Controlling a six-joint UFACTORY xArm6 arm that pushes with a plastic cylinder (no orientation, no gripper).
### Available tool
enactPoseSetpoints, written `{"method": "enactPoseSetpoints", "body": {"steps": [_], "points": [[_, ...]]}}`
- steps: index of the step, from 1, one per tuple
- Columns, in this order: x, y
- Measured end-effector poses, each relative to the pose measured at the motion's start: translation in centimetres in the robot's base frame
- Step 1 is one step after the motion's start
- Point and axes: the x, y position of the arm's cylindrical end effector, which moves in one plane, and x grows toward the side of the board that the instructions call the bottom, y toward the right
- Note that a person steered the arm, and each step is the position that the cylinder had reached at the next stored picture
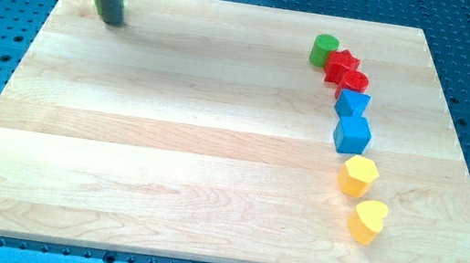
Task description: Place the green circle to the right of the green star
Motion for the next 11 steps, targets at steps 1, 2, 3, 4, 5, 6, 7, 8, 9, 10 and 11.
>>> {"method": "enactPoseSetpoints", "body": {"steps": [1,2,3,4,5,6,7,8,9,10,11], "points": [[-2.8,10.1],[-5.3,22.0],[-3.7,30.5],[-3.0,32.4],[-0.5,32.2],[0.8,32.0],[3.0,27.1],[7.3,22.0],[10.2,21.2],[6.0,11.5],[1.8,3.7]]}}
